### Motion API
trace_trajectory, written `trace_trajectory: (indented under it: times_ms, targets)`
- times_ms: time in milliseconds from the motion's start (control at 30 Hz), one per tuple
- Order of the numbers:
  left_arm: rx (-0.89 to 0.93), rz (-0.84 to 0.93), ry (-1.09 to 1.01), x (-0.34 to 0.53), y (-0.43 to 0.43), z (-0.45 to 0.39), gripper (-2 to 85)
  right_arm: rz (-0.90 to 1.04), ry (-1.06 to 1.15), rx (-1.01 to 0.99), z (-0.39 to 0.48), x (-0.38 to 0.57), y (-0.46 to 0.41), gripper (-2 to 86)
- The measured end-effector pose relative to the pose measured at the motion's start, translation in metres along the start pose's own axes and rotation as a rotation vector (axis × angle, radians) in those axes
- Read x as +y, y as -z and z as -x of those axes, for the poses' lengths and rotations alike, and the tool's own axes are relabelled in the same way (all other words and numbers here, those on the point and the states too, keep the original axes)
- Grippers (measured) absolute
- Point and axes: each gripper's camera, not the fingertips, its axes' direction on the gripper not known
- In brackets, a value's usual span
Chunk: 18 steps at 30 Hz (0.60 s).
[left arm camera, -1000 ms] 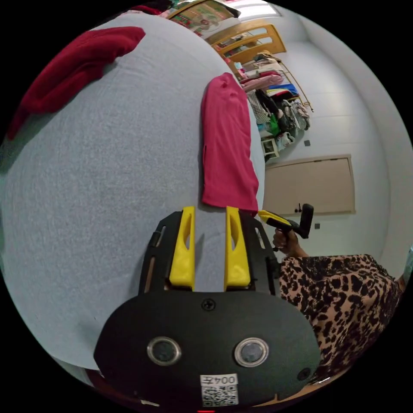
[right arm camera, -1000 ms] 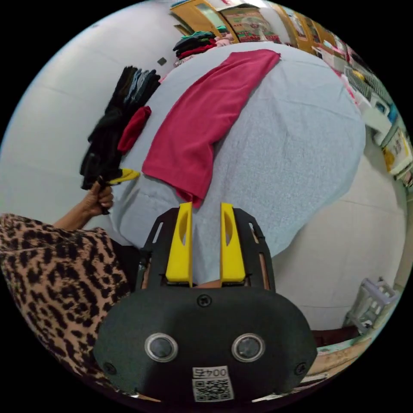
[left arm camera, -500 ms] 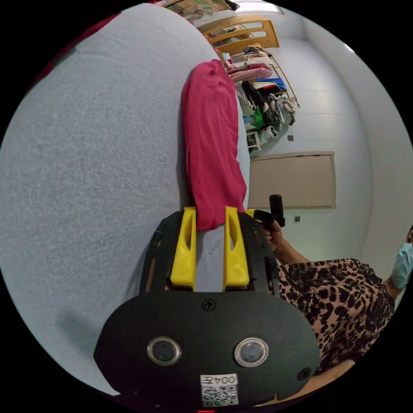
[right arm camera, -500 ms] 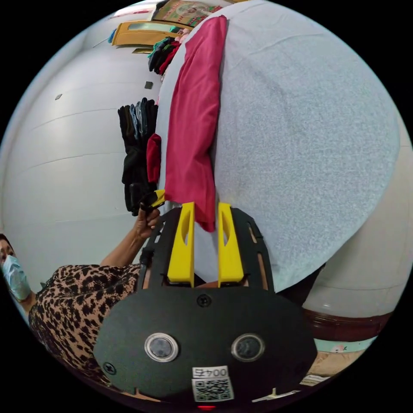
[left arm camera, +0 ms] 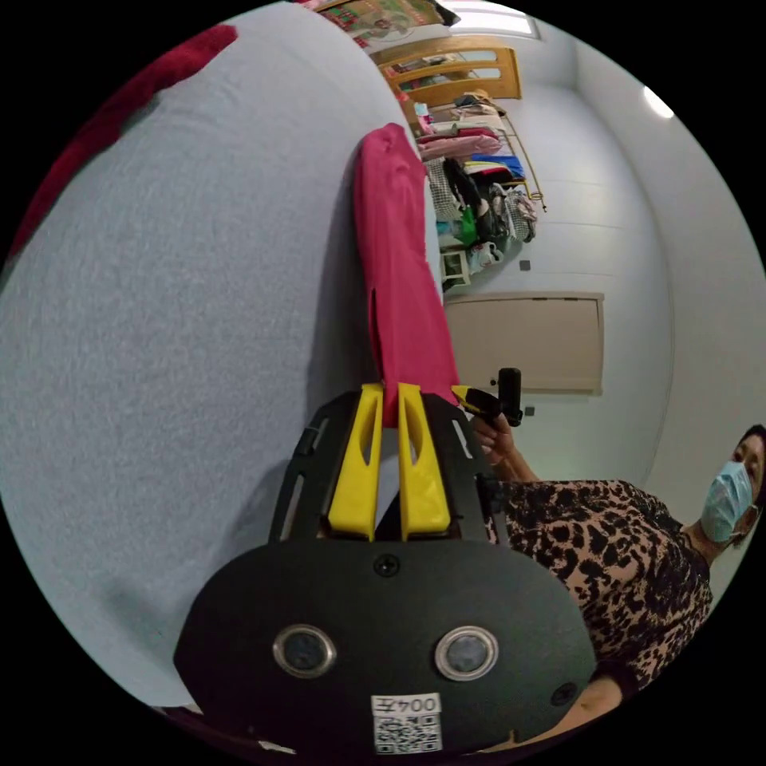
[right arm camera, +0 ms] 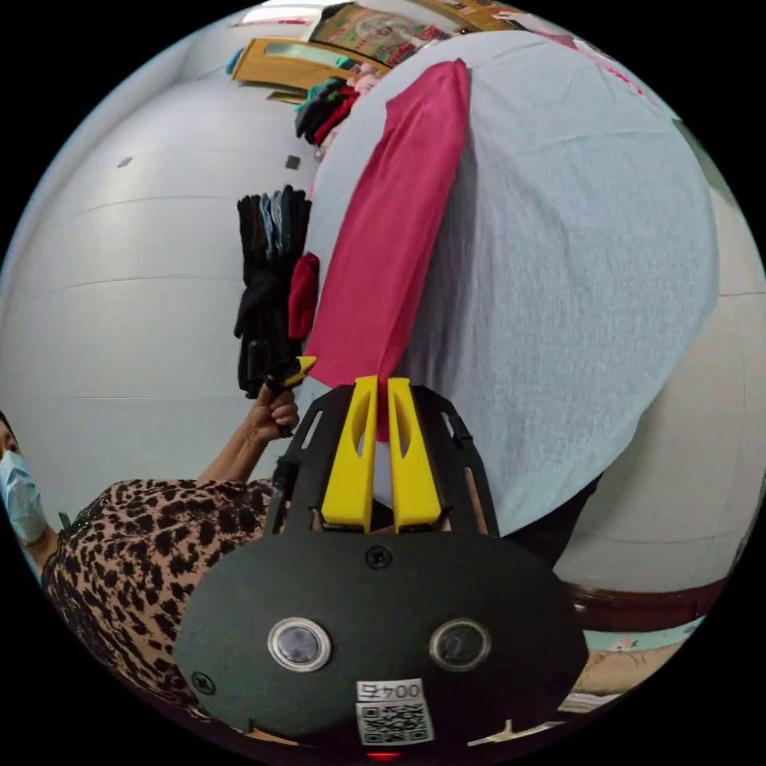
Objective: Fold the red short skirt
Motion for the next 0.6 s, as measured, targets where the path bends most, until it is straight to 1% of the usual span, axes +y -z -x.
trace_trajectory:
  times_ms: [33, 200, 300, 400, 467, 600]
  targets:
    - [0.004, 0.013, 0.020, 0.003, -0.001, 0.007, 3.0, 0.026, -0.018, 0.014, 0.001, 0.002, -0.002, 3.0]
    - [0.036, -0.012, 0.056, 0.019, -0.002, 0.026, 2.8, 0.034, -0.082, -0.037, 0.005, 0.010, 0.011, 2.9]
    - [0.015, 0.014, 0.058, 0.032, -0.007, 0.032, 2.7, 0.064, -0.102, -0.029, 0.009, 0.020, 0.018, 2.9]
    - [0.004, 0.052, 0.112, 0.046, -0.021, 0.049, 2.8, 0.076, -0.153, -0.023, 0.004, 0.028, 0.021, 2.9]
    - [0.101, -0.013, 0.171, 0.056, -0.020, 0.060, 2.9, 0.043, -0.190, -0.089, 0.007, 0.029, 0.033, 3.0]
    - [0.195, -0.072, 0.142, 0.051, -0.007, 0.037, 3.2, -0.014, -0.164, -0.152, 0.043, 0.018, 0.068, 3.0]
